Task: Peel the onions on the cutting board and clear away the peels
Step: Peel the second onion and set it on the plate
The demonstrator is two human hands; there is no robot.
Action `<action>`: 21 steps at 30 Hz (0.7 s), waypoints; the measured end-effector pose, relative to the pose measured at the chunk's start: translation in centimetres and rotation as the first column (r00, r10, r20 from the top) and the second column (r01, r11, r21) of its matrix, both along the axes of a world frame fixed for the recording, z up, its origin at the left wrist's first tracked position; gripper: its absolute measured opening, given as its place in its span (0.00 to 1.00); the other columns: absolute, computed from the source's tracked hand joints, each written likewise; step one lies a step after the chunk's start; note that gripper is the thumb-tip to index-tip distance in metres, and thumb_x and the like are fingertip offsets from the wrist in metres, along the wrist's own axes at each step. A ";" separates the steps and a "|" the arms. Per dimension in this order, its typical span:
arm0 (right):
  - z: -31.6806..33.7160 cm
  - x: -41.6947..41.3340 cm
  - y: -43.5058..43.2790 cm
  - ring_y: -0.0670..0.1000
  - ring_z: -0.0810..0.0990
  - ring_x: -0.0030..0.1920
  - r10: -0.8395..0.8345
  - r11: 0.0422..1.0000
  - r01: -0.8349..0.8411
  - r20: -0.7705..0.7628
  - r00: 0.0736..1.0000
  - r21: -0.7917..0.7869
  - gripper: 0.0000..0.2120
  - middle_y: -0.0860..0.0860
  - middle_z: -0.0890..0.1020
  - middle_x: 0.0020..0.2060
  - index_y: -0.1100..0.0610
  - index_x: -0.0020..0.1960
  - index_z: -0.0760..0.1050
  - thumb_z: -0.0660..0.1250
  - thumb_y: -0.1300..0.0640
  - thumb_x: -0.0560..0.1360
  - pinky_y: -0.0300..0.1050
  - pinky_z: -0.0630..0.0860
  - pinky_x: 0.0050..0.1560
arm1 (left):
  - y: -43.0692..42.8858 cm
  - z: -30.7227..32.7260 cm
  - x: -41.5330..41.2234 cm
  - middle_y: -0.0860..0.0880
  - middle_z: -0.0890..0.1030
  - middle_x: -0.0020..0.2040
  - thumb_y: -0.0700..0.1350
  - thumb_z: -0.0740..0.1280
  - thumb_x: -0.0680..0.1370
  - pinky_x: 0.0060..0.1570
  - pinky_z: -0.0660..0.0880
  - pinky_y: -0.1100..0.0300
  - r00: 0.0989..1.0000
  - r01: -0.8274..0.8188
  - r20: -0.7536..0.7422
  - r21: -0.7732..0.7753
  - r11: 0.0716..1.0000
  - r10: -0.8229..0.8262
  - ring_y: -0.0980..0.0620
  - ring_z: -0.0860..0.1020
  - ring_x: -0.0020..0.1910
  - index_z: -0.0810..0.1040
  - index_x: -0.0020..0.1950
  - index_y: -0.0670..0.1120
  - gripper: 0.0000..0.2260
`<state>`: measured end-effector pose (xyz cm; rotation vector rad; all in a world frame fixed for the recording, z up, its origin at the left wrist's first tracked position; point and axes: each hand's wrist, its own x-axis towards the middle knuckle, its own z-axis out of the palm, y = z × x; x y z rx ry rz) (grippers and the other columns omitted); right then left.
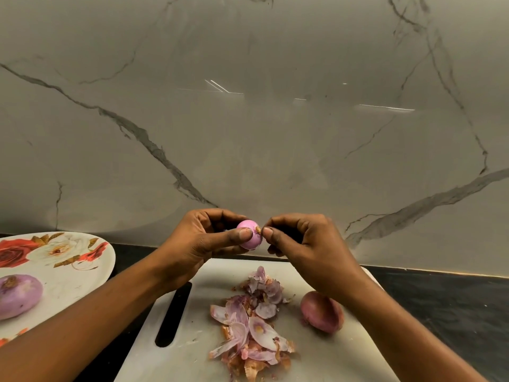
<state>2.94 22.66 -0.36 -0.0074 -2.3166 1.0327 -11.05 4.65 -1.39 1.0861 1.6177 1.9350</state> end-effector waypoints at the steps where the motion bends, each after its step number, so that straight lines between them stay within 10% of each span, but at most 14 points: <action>1: 0.0 -0.1 0.0 0.41 0.86 0.43 -0.021 1.000 0.021 -0.013 1.000 0.013 0.05 0.43 0.87 0.42 0.49 0.54 0.85 0.71 0.56 0.82 0.35 0.81 0.44 | -0.1 0.1 0.0 0.41 0.88 0.53 0.40 0.75 0.70 0.48 0.85 0.56 1.000 0.005 0.011 0.003 1.000 -0.005 0.43 0.87 0.52 0.84 0.57 0.39 0.16; 9: 0.3 0.2 0.3 0.43 0.87 0.47 0.020 0.998 -0.026 -0.102 0.995 -0.056 0.08 0.43 0.89 0.45 0.51 0.55 0.88 0.77 0.54 0.77 0.38 0.84 0.49 | -0.1 0.1 0.1 0.39 0.87 0.53 0.43 0.77 0.69 0.50 0.86 0.51 1.000 -0.008 0.012 -0.016 1.000 0.008 0.39 0.87 0.53 0.84 0.57 0.37 0.19; 21: -0.4 -0.5 0.4 0.45 0.81 0.46 -0.068 0.946 0.113 -0.156 0.985 0.304 0.04 0.43 0.84 0.44 0.51 0.54 0.84 0.70 0.55 0.83 0.40 0.78 0.46 | 0.1 0.1 0.3 0.38 0.87 0.52 0.41 0.76 0.70 0.49 0.86 0.53 1.000 0.002 0.031 -0.015 1.000 -0.002 0.41 0.87 0.51 0.85 0.56 0.37 0.16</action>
